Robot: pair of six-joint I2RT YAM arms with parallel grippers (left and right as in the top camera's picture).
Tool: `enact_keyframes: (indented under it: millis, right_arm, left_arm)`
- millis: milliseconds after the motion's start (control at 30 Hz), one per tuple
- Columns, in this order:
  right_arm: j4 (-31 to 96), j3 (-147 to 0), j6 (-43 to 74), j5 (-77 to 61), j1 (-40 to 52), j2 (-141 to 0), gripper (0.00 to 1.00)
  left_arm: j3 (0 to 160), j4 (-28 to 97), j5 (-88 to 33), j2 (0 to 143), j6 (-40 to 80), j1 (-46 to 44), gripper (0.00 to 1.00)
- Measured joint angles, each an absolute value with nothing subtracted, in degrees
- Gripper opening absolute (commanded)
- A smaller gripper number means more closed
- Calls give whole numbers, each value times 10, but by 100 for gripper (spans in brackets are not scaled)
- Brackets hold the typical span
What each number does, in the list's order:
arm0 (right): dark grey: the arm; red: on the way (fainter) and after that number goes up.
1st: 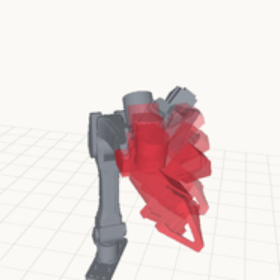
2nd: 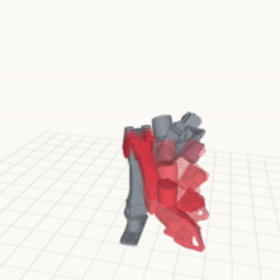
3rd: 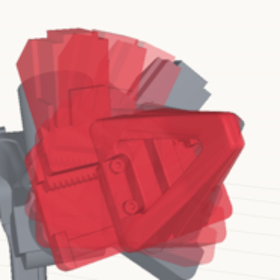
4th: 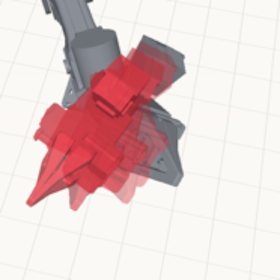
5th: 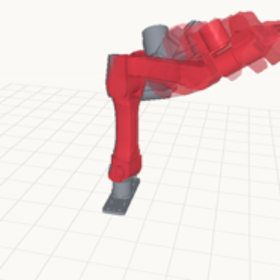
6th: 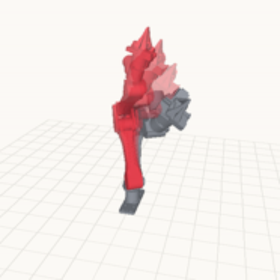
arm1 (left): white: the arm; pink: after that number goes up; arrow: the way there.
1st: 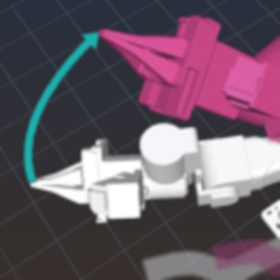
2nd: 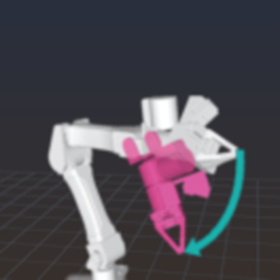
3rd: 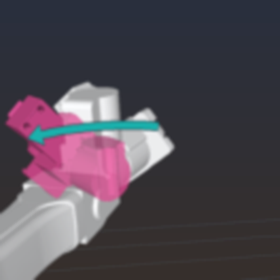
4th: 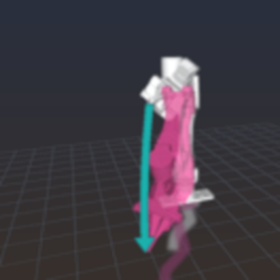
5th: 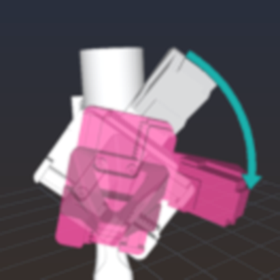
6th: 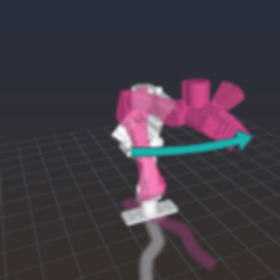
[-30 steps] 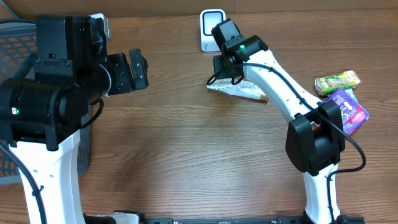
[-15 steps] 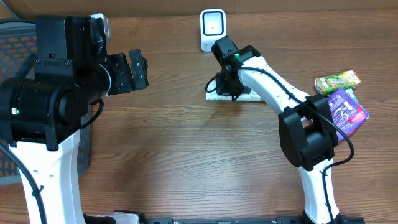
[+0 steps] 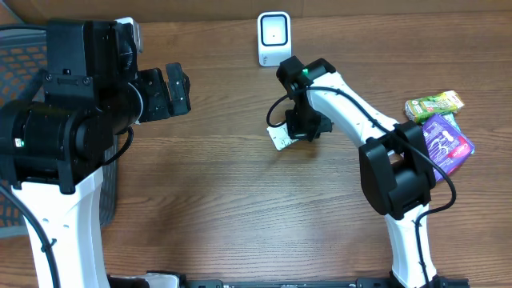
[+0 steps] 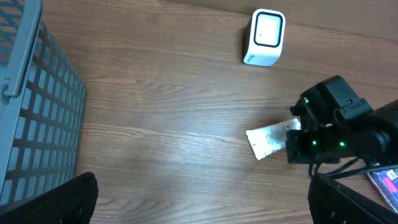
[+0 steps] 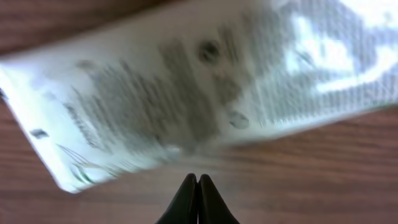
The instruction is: Scan the item barcode
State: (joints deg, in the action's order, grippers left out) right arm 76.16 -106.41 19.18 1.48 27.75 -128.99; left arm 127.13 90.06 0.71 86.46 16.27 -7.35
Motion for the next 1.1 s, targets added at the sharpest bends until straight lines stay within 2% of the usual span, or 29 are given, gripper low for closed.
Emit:
enact_keyframes:
  millis: [133,267,300,367,400,700,967,1100]
  right_arm:
    - [785,-1061,197,13,255,-1259,6]
    - [749,-1061,216,-25,221,-1220,43]
    - [726,-1061,217,-47,211,-1214,48]
    - [682,-1058,230,-73,203,-1209,49]
    - [661,-1053,243,-82,202,-1209,53]
    - [578,-915,471,-75,221,-1208,51]
    - [473,-875,532,-87,225,-1208,51]
    - [464,-867,535,-81,229,-1207,48]
  left_arm:
    - [1271,901,7,865,163,-74,99]
    - [1271,901,7,865,163,-74,100]
    - [1271,901,7,865,163,-74,100]
    - [1271,901,7,865,163,-74,100]
    - [1271,901,7,865,163,-74,99]
    - [1271,901,7,865,163,-74,100]
    - [1271,901,7,865,163,-74,100]
    - [1271,901,7,865,163,-74,100]
